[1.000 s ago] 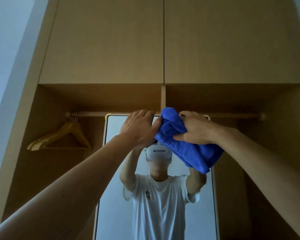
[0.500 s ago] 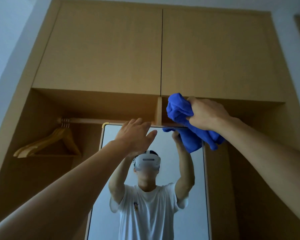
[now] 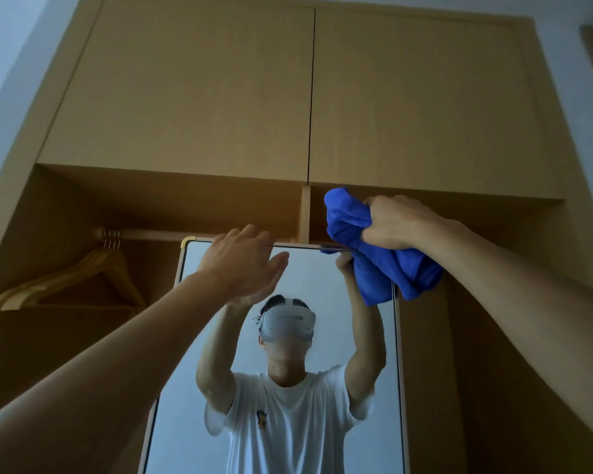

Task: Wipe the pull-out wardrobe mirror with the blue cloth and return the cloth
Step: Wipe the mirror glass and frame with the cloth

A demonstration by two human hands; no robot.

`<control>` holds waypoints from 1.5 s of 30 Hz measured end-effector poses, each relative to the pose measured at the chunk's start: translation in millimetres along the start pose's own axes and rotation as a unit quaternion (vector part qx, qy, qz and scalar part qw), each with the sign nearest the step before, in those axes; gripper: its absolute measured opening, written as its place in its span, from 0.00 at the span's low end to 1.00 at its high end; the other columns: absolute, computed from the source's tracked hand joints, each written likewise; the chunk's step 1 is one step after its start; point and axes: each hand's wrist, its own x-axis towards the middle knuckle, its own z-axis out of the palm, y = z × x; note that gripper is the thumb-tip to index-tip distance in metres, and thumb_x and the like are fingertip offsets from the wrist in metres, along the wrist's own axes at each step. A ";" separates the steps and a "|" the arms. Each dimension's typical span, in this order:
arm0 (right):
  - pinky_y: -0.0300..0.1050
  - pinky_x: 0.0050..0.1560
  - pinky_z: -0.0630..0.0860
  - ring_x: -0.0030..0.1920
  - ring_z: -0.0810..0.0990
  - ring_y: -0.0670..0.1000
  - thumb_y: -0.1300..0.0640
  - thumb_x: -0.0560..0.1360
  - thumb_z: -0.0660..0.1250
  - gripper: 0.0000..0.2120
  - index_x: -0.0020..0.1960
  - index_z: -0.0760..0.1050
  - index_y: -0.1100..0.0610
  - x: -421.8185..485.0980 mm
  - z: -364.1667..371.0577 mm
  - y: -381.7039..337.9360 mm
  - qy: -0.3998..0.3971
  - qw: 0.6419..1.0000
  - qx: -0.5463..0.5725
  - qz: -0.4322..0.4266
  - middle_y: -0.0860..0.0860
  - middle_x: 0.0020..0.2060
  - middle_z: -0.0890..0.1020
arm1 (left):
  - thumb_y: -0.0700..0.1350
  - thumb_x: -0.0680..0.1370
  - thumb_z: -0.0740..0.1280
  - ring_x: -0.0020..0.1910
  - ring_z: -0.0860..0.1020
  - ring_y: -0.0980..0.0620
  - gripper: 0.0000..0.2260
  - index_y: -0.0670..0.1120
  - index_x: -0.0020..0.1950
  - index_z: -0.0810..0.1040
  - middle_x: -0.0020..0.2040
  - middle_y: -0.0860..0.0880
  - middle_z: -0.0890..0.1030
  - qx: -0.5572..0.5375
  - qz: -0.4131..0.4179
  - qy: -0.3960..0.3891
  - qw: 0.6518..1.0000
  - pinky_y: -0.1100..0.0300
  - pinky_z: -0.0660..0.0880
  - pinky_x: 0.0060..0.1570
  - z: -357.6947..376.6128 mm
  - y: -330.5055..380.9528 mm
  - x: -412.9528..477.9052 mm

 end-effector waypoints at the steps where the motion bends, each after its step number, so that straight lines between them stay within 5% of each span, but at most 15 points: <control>1: 0.50 0.40 0.76 0.40 0.79 0.55 0.54 0.74 0.63 0.09 0.53 0.72 0.53 1.3 -0.2 -0.6 -0.010 1.000 0.001 0.001 0.53 0.42 0.78 | 0.66 0.80 0.52 0.62 0.75 0.45 0.25 0.53 0.67 0.74 0.61 0.49 0.77 0.004 -0.013 -0.002 1.000 0.48 0.70 0.61 -1.8 -8.8 -1.2; 7: 0.49 0.38 0.73 0.37 0.79 0.55 0.52 0.73 0.64 0.09 0.48 0.75 0.57 5.2 -5.7 -6.9 -0.047 0.999 0.019 0.019 0.54 0.38 0.80 | 0.63 0.81 0.54 0.64 0.74 0.46 0.22 0.56 0.70 0.72 0.65 0.50 0.77 -0.020 -0.033 0.010 0.999 0.48 0.66 0.64 5.7 -36.3 -6.9; 17: 0.46 0.33 0.70 0.33 0.77 0.54 0.48 0.71 0.65 0.11 0.41 0.72 0.56 17.6 6.8 -80.1 -0.040 0.996 0.075 -0.038 0.53 0.35 0.78 | 0.62 0.75 0.50 0.55 0.76 0.45 0.28 0.53 0.68 0.75 0.54 0.48 0.78 -0.062 -0.011 0.060 0.996 0.50 0.66 0.62 8.3 -33.7 -6.2; 22: 0.46 0.32 0.64 0.30 0.71 0.54 0.50 0.71 0.65 0.13 0.35 0.66 0.56 22.3 13.5 -119.8 -0.021 0.993 0.094 -0.067 0.52 0.33 0.73 | 0.59 0.76 0.47 0.52 0.77 0.46 0.26 0.51 0.61 0.78 0.44 0.54 0.69 -0.046 0.008 0.044 0.998 0.52 0.67 0.59 3.4 -38.1 -7.9; 28: 0.50 0.39 0.74 0.39 0.80 0.57 0.48 0.71 0.65 0.10 0.44 0.73 0.55 17.4 16.7 -106.5 -0.006 0.993 0.090 -0.082 0.53 0.38 0.79 | 0.61 0.78 0.48 0.58 0.77 0.48 0.25 0.57 0.68 0.74 0.56 0.53 0.77 -0.025 -0.015 0.022 0.999 0.44 0.65 0.67 -0.6 -48.8 -8.9; 35: 0.48 0.36 0.73 0.38 0.80 0.54 0.46 0.71 0.65 0.07 0.40 0.72 0.48 11.3 13.1 -56.4 -0.003 0.997 0.073 -0.031 0.52 0.36 0.80 | 0.61 0.82 0.54 0.58 0.76 0.48 0.18 0.61 0.70 0.71 0.57 0.52 0.76 -0.077 -0.046 0.037 0.995 0.52 0.74 0.47 1.7 -62.6 -11.3; 45: 0.55 0.46 0.79 0.41 0.82 0.56 0.45 0.73 0.65 0.13 0.45 0.79 0.55 9.0 9.9 -37.1 -0.023 0.995 0.093 0.017 0.54 0.39 0.83 | 0.59 0.81 0.58 0.59 0.76 0.44 0.18 0.61 0.70 0.73 0.61 0.48 0.75 -0.118 -0.059 0.065 0.989 0.50 0.75 0.52 -1.0 -66.1 -19.9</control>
